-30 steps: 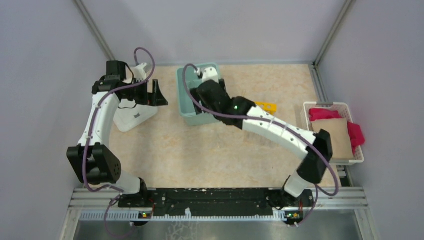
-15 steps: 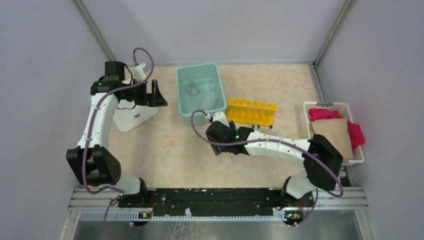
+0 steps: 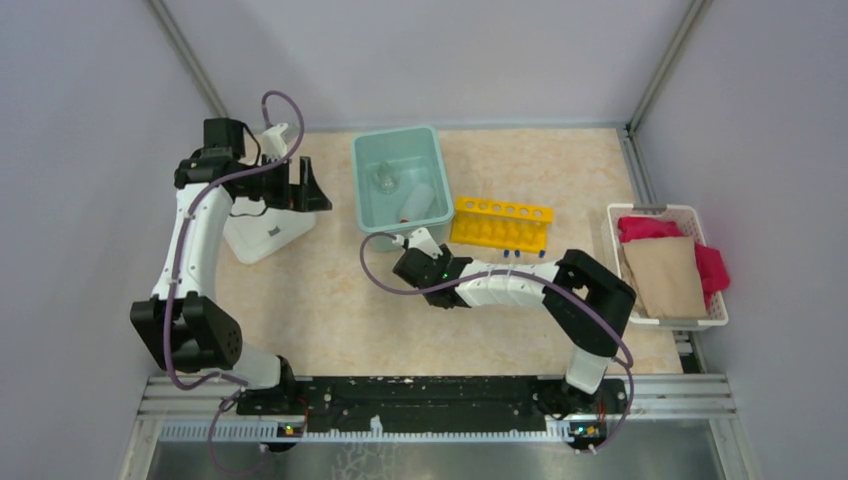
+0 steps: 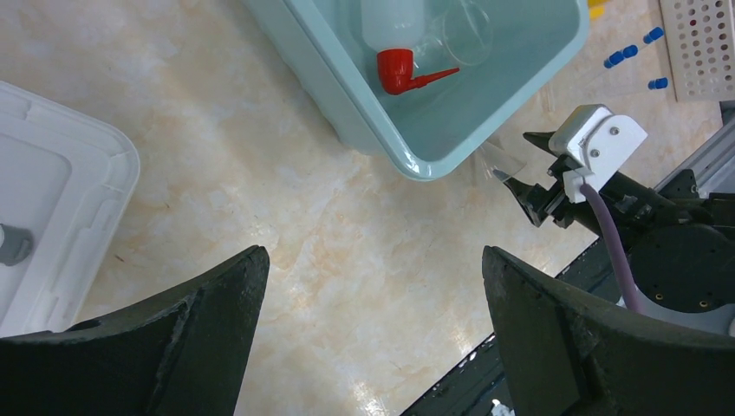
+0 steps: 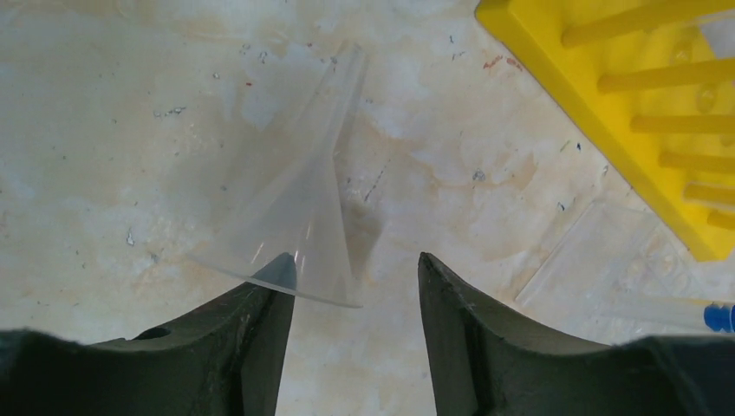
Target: Organize the chemistry lab equipment
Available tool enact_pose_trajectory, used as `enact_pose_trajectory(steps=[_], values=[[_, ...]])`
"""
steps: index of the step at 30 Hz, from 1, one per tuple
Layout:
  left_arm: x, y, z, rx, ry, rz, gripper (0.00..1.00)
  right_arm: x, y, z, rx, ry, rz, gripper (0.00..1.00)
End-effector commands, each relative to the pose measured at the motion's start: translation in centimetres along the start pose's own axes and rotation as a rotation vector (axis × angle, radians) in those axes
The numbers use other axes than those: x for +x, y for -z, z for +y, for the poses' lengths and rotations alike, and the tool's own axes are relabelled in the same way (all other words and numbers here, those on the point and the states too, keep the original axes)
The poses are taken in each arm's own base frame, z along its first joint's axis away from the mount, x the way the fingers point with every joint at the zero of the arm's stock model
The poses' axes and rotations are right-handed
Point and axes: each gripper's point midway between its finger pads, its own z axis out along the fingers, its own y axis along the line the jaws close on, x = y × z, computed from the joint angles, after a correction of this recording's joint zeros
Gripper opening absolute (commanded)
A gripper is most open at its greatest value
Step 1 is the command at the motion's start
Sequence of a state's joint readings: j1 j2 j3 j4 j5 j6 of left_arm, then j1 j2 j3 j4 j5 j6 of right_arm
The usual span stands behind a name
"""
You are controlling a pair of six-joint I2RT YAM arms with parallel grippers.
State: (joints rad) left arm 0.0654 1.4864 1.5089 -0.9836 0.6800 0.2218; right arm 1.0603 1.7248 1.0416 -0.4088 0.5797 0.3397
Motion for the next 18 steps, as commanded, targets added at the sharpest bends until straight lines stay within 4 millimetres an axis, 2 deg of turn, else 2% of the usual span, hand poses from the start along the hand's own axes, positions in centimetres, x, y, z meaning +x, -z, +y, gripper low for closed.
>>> enact_pose_trajectory(steps=[1,5,8,10,14,18], values=[[-0.7,1.2,0.1,-0.017,-0.023,-0.02,0.99,-4.4,0.3,0.3,0.023,-0.016,-0.135,0.5],[-0.4,1.4,0.8,-0.029,-0.015,-0.017,0.99,-4.8,0.2,0.8,0.001,-0.013,-0.146,0.36],[-0.1,1.4,1.5,-0.049,-0.01,-0.01,0.99,-5.3,1.1,1.5,-0.033,-0.01,-0.152,0.14],[0.1,1.4,2.3,-0.071,-0.009,-0.004,0.99,-6.1,2.4,1.4,-0.04,-0.017,-0.164,0.0],[0.8,1.1,3.6,-0.104,-0.012,0.008,0.99,-8.1,6.8,0.3,-0.107,-0.085,-0.196,0.0],[1.1,1.0,4.7,-0.132,-0.024,0.011,0.99,-10.0,13.0,-1.1,-0.237,-0.136,-0.233,0.0]])
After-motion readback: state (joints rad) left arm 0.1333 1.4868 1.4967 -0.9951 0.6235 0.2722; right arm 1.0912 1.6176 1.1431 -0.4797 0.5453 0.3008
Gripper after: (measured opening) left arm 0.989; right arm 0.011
